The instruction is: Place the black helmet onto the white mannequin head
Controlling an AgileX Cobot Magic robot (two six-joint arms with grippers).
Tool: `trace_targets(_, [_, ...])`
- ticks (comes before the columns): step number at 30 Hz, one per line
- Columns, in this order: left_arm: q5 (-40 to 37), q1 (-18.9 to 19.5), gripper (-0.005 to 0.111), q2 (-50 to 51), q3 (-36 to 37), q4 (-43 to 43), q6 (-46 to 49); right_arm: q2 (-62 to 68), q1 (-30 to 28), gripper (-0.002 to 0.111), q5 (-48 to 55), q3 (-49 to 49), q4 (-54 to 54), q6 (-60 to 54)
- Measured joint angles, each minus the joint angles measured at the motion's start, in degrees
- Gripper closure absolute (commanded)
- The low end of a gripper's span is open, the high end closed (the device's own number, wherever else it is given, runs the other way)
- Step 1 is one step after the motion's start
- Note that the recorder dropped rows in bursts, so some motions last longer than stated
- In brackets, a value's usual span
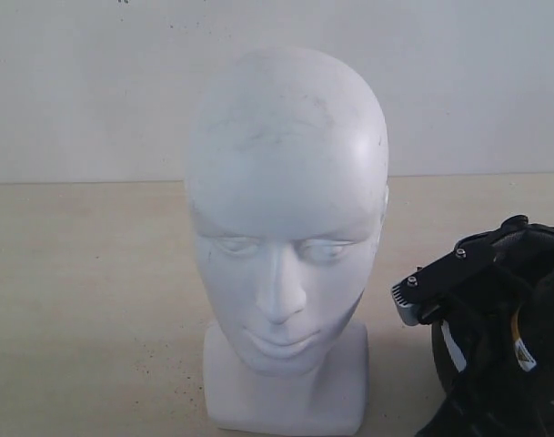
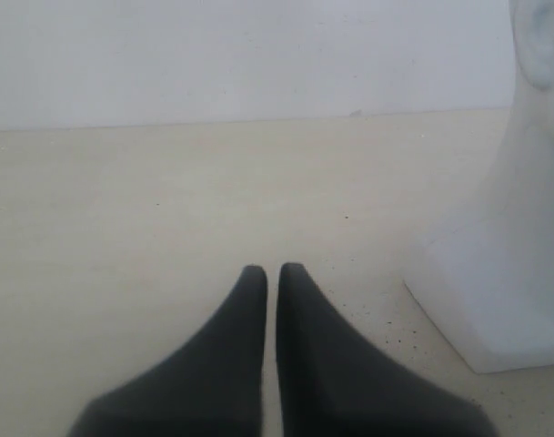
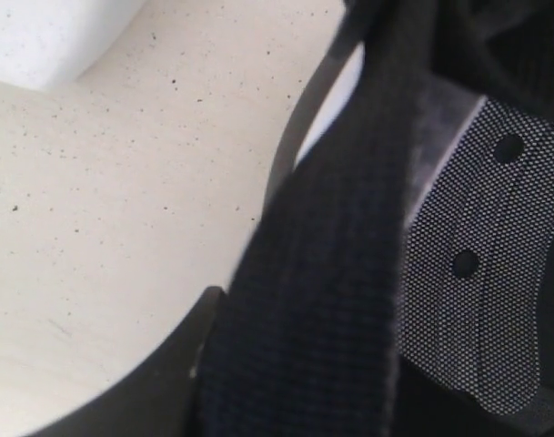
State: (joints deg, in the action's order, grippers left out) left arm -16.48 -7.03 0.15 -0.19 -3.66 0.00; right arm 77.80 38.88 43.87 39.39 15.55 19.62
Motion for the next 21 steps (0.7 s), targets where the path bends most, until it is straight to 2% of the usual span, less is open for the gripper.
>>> trace_targets(11, [0.0,0.0,0.102,0.0,0.0,0.0,0.0,0.59,0.0,0.108,3.36,6.32,-0.16,1.61])
trace_targets(21, [0.0,0.0,0.102,0.0,0.0,0.0,0.0,0.59,0.0,0.108,8.54,12.18,9.45,4.15])
